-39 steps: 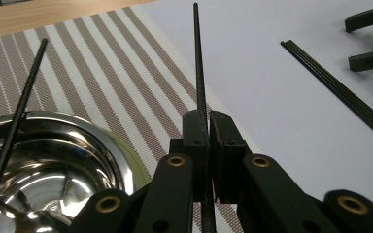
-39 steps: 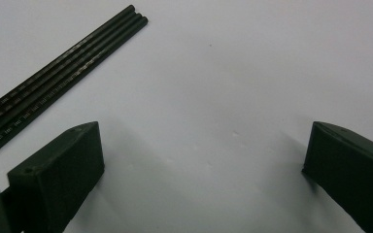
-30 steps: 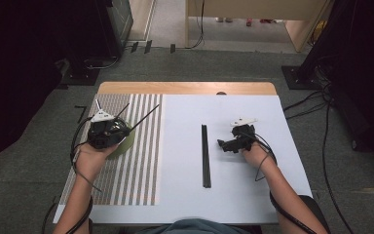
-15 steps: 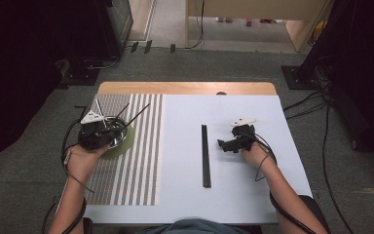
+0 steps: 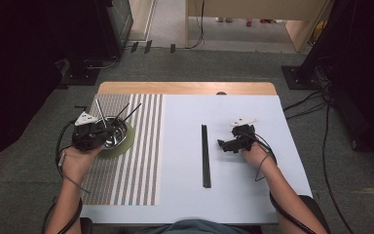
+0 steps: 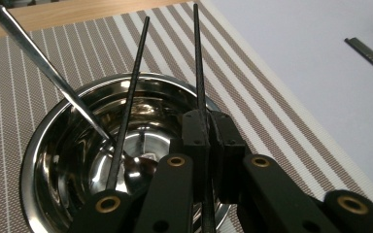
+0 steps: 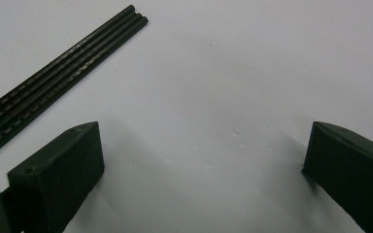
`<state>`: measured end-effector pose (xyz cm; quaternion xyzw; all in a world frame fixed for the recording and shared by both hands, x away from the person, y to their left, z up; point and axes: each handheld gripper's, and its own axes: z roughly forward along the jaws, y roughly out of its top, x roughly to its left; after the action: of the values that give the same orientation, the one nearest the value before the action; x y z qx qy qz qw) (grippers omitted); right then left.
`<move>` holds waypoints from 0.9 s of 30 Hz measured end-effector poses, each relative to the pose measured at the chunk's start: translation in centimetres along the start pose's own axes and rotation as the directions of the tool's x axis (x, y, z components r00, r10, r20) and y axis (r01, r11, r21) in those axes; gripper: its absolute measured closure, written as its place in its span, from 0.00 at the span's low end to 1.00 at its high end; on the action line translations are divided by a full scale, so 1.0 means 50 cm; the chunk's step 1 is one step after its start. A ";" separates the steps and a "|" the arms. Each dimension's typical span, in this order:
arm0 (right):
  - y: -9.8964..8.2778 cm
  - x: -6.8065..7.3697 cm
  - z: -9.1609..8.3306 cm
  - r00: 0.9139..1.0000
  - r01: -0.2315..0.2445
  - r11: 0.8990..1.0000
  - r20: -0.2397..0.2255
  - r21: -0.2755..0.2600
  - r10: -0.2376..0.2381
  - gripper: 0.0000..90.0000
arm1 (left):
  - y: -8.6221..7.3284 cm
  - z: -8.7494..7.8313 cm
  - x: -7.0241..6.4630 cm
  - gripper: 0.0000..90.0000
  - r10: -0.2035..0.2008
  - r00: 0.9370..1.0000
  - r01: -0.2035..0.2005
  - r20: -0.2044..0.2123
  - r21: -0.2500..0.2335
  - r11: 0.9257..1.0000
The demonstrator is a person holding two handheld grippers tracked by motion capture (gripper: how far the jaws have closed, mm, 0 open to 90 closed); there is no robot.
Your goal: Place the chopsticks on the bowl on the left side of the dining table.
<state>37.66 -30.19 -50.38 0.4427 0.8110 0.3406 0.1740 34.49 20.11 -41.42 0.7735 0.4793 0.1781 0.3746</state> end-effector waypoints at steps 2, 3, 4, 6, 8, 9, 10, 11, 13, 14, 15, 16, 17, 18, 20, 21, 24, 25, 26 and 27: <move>0.000 0.000 0.000 1.000 -0.002 1.000 0.001 0.001 0.002 0.01 | -0.003 0.000 0.003 0.97 -0.002 1.000 0.002 -0.001 -0.001 1.000; 0.000 0.000 0.000 1.000 -0.002 1.000 0.001 0.001 0.002 0.01 | -0.004 0.001 0.005 0.97 -0.004 1.000 0.004 0.000 -0.002 1.000; 0.000 0.000 0.000 1.000 -0.003 1.000 0.000 0.001 0.003 0.01 | -0.005 0.001 0.006 0.97 -0.002 1.000 0.002 -0.003 -0.005 1.000; 0.000 0.000 0.000 1.000 -0.002 1.000 -0.001 0.000 0.002 0.01 | -0.007 0.002 0.008 0.97 -0.002 1.000 0.002 -0.003 -0.001 1.000; 0.000 0.000 0.000 1.000 -0.002 1.000 0.000 0.000 0.002 0.01 | -0.010 0.004 0.010 0.97 -0.001 1.000 0.001 -0.004 0.004 1.000; 0.000 0.000 0.000 1.000 -0.001 1.000 -0.001 0.000 0.001 0.01 | -0.011 0.004 0.011 0.97 0.004 1.000 -0.004 -0.006 0.009 1.000; 0.000 0.000 0.000 1.000 -0.001 1.000 -0.001 0.000 0.001 0.01 | -0.013 0.006 0.012 0.97 0.002 1.000 -0.002 -0.009 0.011 1.000; 0.000 0.000 0.000 1.000 -0.001 1.000 -0.001 0.000 0.001 0.01 | -0.014 0.006 0.015 0.97 0.003 1.000 -0.003 -0.010 0.018 1.000; 0.000 0.000 0.000 1.000 -0.003 1.000 0.000 0.001 0.003 0.01 | -0.018 0.007 0.019 0.97 -0.002 1.000 0.003 -0.012 0.019 1.000; 0.000 0.000 0.000 1.000 -0.003 1.000 0.000 0.001 0.003 0.01 | -0.019 0.008 0.021 0.97 -0.007 1.000 0.008 -0.012 0.020 1.000; 0.000 0.000 0.000 1.000 -0.003 1.000 0.001 0.001 0.003 0.01 | -0.020 0.008 0.024 0.97 -0.010 1.000 0.010 -0.011 0.022 1.000; 0.000 0.000 0.000 1.000 -0.002 1.000 0.001 0.001 0.002 0.01 | -0.022 0.008 0.025 0.97 -0.015 1.000 0.015 -0.011 0.022 1.000; 0.000 0.000 0.000 1.000 -0.002 1.000 0.001 0.001 0.002 0.01 | -0.023 0.008 0.028 0.97 -0.012 1.000 0.012 -0.008 0.027 1.000; 0.000 0.000 0.000 1.000 -0.002 1.000 0.000 0.001 0.002 0.01 | -0.025 0.009 0.029 0.97 -0.014 1.000 0.015 -0.010 0.027 1.000; 0.000 0.000 0.000 1.000 -0.002 1.000 0.000 0.001 0.002 0.01 | -0.027 0.010 0.031 0.97 -0.010 1.000 0.010 -0.008 0.040 0.999; 0.000 0.000 0.000 1.000 -0.001 1.000 -0.001 0.000 0.001 0.01 | -0.028 0.010 0.032 0.97 -0.001 1.000 0.002 -0.017 0.049 0.999; 0.000 0.000 0.000 1.000 -0.002 1.000 -0.001 0.000 0.002 0.01 | -0.033 0.009 0.035 0.97 0.006 1.000 -0.004 -0.029 0.062 0.998; 0.000 0.000 0.000 1.000 -0.002 1.000 -0.001 0.000 0.002 0.01 | -0.034 0.009 0.037 0.97 0.001 1.000 0.001 -0.027 0.063 0.998; 0.000 0.000 0.000 1.000 -0.002 1.000 0.000 0.001 0.002 0.01 | -0.035 0.009 0.039 0.97 0.001 1.000 0.000 -0.028 0.060 0.998; 0.000 0.000 0.000 1.000 -0.003 1.000 0.000 0.001 0.003 0.01 | -0.035 0.009 0.041 0.97 -0.001 1.000 0.003 -0.029 0.059 0.998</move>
<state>37.65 -30.17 -50.37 0.4440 0.8105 0.3404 0.1734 34.67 22.18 -43.18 0.7812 0.4903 0.1745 0.3447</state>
